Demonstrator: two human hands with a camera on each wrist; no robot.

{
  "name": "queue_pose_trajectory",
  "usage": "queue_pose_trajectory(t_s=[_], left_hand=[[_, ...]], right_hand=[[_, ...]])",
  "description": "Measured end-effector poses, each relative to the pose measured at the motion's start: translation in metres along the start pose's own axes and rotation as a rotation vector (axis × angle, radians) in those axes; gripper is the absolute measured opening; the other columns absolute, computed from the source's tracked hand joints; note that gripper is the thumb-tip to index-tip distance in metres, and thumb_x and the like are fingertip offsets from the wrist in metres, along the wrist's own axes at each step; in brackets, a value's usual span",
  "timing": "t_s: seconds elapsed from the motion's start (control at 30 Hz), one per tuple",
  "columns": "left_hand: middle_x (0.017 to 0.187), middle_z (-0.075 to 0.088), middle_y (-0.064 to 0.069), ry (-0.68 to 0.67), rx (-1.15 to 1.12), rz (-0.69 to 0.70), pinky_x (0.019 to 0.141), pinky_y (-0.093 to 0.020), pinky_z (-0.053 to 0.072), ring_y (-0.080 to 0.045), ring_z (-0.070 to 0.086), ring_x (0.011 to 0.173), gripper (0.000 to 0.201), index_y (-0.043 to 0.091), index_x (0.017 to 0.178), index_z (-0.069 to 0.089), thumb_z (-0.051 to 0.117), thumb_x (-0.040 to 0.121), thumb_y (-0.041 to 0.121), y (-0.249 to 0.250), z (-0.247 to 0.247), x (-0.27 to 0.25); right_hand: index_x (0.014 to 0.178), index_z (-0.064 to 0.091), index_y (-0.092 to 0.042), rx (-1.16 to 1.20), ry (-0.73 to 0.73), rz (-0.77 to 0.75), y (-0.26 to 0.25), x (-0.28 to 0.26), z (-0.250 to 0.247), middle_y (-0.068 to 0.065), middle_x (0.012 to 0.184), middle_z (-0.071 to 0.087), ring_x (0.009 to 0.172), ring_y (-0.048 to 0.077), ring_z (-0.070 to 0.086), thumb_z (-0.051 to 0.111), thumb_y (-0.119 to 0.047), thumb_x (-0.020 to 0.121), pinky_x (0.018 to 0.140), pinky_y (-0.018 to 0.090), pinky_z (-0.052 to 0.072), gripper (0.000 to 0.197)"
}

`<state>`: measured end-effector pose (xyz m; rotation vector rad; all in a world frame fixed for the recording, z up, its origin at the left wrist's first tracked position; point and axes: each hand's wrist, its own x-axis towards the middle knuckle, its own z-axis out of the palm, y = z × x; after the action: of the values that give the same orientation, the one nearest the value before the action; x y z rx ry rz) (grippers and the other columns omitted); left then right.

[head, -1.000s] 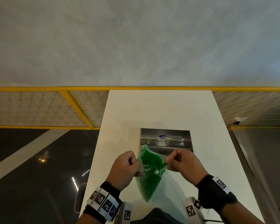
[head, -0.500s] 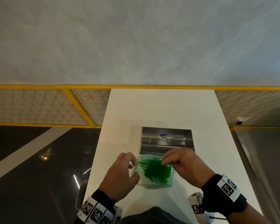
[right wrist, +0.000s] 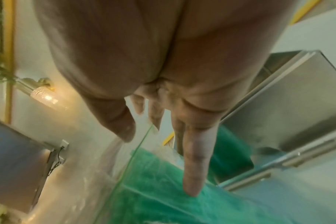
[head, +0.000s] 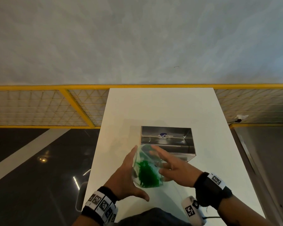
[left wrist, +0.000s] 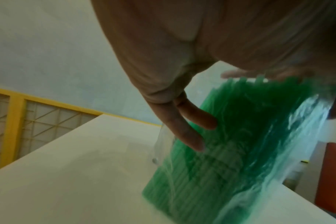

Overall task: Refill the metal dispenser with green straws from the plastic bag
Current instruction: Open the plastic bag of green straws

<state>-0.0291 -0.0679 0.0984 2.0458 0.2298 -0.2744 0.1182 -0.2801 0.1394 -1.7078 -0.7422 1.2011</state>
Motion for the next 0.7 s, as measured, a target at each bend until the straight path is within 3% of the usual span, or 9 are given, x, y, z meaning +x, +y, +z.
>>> queue_pose_trajectory(t_s=[0.07, 0.2, 0.3, 0.37, 0.43, 0.5, 0.57, 0.63, 0.7], left_hand=[[0.164, 0.025, 0.021, 0.003, -0.019, 0.056, 0.117, -0.03, 0.044, -0.001, 0.034, 0.149, 0.15, 0.063, 0.151, -0.006, 0.104, 0.05, 0.047, -0.007, 0.005, 0.01], [0.14, 0.056, 0.019, 0.131, -0.096, 0.093, 0.105, -0.023, 0.053, 0.004, 0.057, 0.129, 0.127, 0.077, 0.141, 0.007, 0.099, 0.062, 0.039, -0.013, 0.016, 0.025], [0.126, 0.066, 0.019, 0.176, -0.086, 0.088, 0.099, -0.029, 0.058, 0.003, 0.064, 0.118, 0.111, 0.068, 0.143, 0.022, 0.097, 0.066, 0.042, -0.019, 0.022, 0.028], [0.13, 0.065, 0.022, 0.186, -0.1, 0.096, 0.101, -0.028, 0.057, 0.0, 0.064, 0.121, 0.103, 0.061, 0.144, 0.032, 0.097, 0.068, 0.039, -0.018, 0.028, 0.03], [0.131, 0.06, 0.032, 0.211, -0.099, 0.107, 0.1, -0.018, 0.053, 0.001, 0.061, 0.123, 0.099, 0.066, 0.139, 0.035, 0.096, 0.069, 0.033, -0.017, 0.034, 0.031], [0.129, 0.06, 0.034, 0.221, -0.111, 0.08, 0.098, -0.018, 0.054, 0.005, 0.06, 0.122, 0.097, 0.07, 0.135, 0.034, 0.095, 0.071, 0.03, -0.022, 0.039, 0.03], [0.129, 0.062, 0.027, 0.211, -0.121, 0.053, 0.098, -0.027, 0.058, 0.006, 0.059, 0.123, 0.097, 0.07, 0.133, 0.035, 0.095, 0.072, 0.026, -0.03, 0.043, 0.03], [0.134, 0.061, 0.019, 0.206, -0.137, 0.014, 0.1, -0.034, 0.059, 0.006, 0.058, 0.124, 0.098, 0.066, 0.135, 0.036, 0.096, 0.07, 0.023, -0.036, 0.045, 0.032], [0.137, 0.058, 0.017, 0.199, -0.15, -0.007, 0.105, -0.034, 0.055, 0.007, 0.055, 0.126, 0.097, 0.057, 0.138, 0.038, 0.097, 0.068, 0.024, -0.036, 0.046, 0.034]], right_hand=[[0.151, 0.019, -0.06, 0.145, -0.004, 0.016, 0.006, 0.003, 0.001, -0.02, 0.153, 0.045, 0.134, 0.016, 0.057, 0.063, -0.003, 0.094, 0.097, 0.049, 0.058, 0.093], [0.154, 0.021, -0.045, 0.22, -0.081, 0.011, 0.028, 0.004, 0.002, -0.014, 0.155, 0.045, 0.144, 0.01, 0.044, 0.058, 0.017, 0.083, 0.112, 0.045, 0.047, 0.101], [0.142, 0.028, -0.058, -0.098, -0.063, 0.026, 0.041, 0.002, 0.006, -0.024, 0.143, 0.048, 0.143, 0.004, 0.041, 0.069, -0.006, 0.085, 0.11, 0.027, 0.047, 0.087], [0.139, 0.036, -0.06, -0.231, 0.016, 0.008, 0.048, 0.006, 0.01, -0.028, 0.14, 0.049, 0.138, 0.001, 0.045, 0.074, -0.029, 0.088, 0.11, 0.03, 0.049, 0.072], [0.143, 0.04, -0.054, -0.268, 0.06, -0.012, 0.053, 0.012, 0.013, -0.024, 0.142, 0.052, 0.134, 0.0, 0.049, 0.075, -0.038, 0.088, 0.109, 0.035, 0.051, 0.066], [0.144, 0.04, -0.052, -0.31, 0.074, 0.002, 0.057, 0.018, 0.015, -0.023, 0.143, 0.052, 0.132, 0.001, 0.05, 0.075, -0.042, 0.087, 0.108, 0.036, 0.051, 0.067], [0.143, 0.041, -0.051, -0.323, 0.092, 0.025, 0.063, 0.023, 0.016, -0.02, 0.143, 0.052, 0.131, 0.003, 0.051, 0.076, -0.044, 0.085, 0.107, 0.036, 0.052, 0.068], [0.145, 0.041, -0.047, -0.327, 0.114, 0.033, 0.067, 0.027, 0.017, -0.018, 0.144, 0.052, 0.13, 0.003, 0.051, 0.076, -0.04, 0.086, 0.108, 0.037, 0.051, 0.069], [0.144, 0.045, -0.042, -0.326, 0.126, -0.002, 0.069, 0.029, 0.013, -0.019, 0.141, 0.054, 0.127, -0.001, 0.052, 0.076, -0.034, 0.088, 0.109, 0.031, 0.05, 0.065]])
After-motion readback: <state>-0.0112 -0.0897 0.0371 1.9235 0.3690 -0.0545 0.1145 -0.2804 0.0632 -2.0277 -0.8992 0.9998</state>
